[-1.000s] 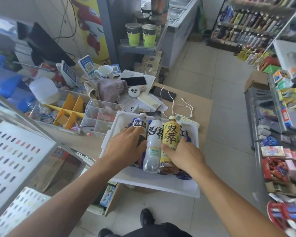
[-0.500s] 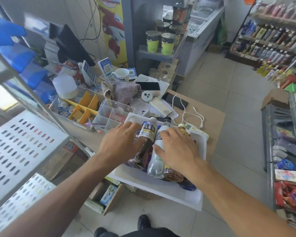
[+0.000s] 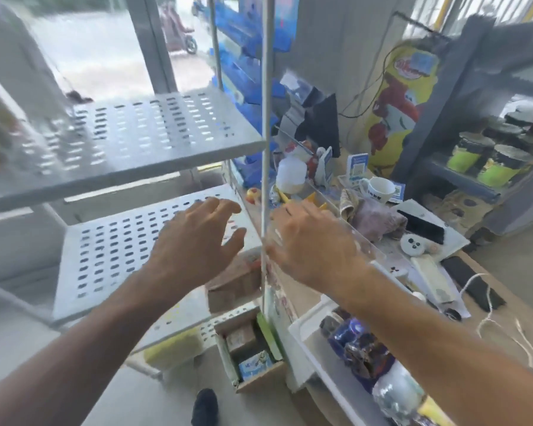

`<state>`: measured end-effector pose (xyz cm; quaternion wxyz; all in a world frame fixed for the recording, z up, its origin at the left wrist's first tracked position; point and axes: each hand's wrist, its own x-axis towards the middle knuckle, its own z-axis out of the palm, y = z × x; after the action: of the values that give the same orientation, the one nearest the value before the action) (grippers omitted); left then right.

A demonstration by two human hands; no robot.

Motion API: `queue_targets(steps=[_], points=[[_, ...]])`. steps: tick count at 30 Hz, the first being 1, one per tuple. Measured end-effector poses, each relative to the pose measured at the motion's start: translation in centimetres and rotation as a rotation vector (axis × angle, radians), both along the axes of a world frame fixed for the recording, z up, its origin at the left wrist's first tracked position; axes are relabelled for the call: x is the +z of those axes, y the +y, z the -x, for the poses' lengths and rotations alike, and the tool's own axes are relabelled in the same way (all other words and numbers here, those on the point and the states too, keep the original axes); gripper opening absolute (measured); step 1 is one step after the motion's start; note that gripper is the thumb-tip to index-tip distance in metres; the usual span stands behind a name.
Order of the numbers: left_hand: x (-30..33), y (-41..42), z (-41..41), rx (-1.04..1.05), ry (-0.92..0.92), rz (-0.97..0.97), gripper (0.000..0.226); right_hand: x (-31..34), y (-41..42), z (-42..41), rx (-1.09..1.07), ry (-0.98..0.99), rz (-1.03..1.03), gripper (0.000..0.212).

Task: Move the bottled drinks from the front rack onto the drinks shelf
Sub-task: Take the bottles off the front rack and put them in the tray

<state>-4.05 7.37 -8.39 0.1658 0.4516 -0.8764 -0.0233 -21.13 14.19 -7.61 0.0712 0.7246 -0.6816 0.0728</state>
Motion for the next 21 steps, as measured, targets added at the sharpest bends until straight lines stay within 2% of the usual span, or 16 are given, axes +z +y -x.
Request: queue_targets(steps=[6,10,14,21], points=[[3.0,-3.7,-7.8,0.128,0.150,0.074,0.027,4.2,-7.4,-6.9,0.162,-0.004,0.054,0.046],[4.3,-6.6,-13.0,0.232,0.167,0.132,0.037,6.6,-12.9,-11.7,0.246,-0.049,0.079,0.043],[5.1,-9.6,-17.6,0.367,0.185,0.138,0.036,7.7,-17.9,-16.6,0.297,-0.098,0.089,0.047],[4.8,-14.8,-21.9,0.421,0.211,0.149,0.038,7.1,-27.0,-22.7,0.305,-0.303,0.112,0.055]])
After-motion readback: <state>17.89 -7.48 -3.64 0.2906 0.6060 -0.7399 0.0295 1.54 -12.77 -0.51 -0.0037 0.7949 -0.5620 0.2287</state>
